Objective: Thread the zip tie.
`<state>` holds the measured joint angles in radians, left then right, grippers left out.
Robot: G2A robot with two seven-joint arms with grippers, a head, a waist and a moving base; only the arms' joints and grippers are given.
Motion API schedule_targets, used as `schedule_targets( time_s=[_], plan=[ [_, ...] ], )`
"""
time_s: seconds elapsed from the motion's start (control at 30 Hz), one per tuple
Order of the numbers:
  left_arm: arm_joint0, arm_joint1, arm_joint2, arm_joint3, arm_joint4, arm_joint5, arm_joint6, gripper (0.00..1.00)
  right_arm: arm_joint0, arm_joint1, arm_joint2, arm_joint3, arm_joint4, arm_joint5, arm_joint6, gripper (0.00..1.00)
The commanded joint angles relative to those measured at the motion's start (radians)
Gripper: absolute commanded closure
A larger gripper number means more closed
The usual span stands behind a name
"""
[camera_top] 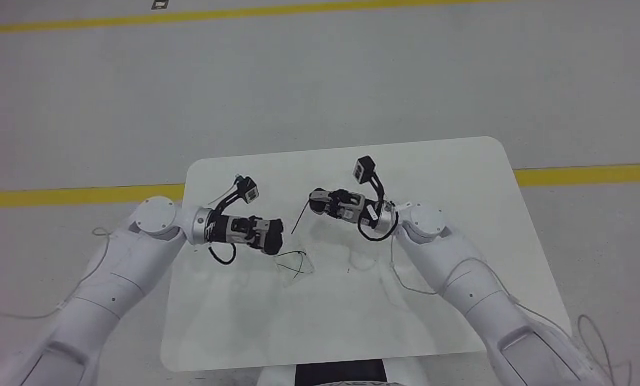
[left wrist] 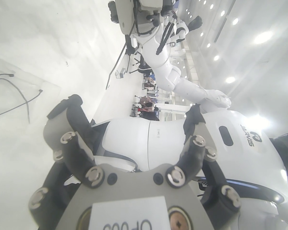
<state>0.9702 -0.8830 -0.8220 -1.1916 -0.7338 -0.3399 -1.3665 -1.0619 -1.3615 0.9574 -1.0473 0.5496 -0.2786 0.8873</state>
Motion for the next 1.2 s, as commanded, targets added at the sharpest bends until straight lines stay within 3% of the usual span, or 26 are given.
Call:
schedule_targets(
  time_s=[0.0,0.13,0.3,0.63,0.87,1.03,1.17],
  plan=[
    [0.014,-0.004,-0.01,-0.012,-0.014,0.0,0.018,0.0,-0.019,0.001,0.009,-0.024,-0.013,-0.029,-0.047,1.0],
    [0.054,-0.019,-0.05,-0.036,-0.031,0.0,0.08,0.0,-0.051,-0.002,0.01,-0.067,-0.04,-0.061,-0.142,1.0],
    [0.107,-0.047,-0.117,-0.065,-0.022,0.0,0.177,0.0,-0.091,-0.012,0.007,-0.131,-0.051,-0.061,-0.252,1.0],
    [0.107,-0.047,-0.117,-0.065,-0.022,0.0,0.177,0.0,-0.094,-0.014,0.01,-0.144,-0.053,-0.061,-0.261,1.0],
    [0.147,-0.059,-0.161,-0.13,0.073,0.0,0.34,0.0,-0.136,-0.024,0.017,-0.182,-0.023,-0.061,-0.385,1.0],
    [0.179,-0.079,-0.203,-0.166,0.133,0.0,0.394,0.0,-0.142,-0.037,-0.004,-0.187,-0.023,-0.058,-0.459,1.0],
    [0.196,-0.1,-0.228,-0.168,0.159,0.0,0.418,0.0,-0.145,-0.049,-0.018,-0.192,-0.018,-0.061,-0.511,1.0]
  ],
)
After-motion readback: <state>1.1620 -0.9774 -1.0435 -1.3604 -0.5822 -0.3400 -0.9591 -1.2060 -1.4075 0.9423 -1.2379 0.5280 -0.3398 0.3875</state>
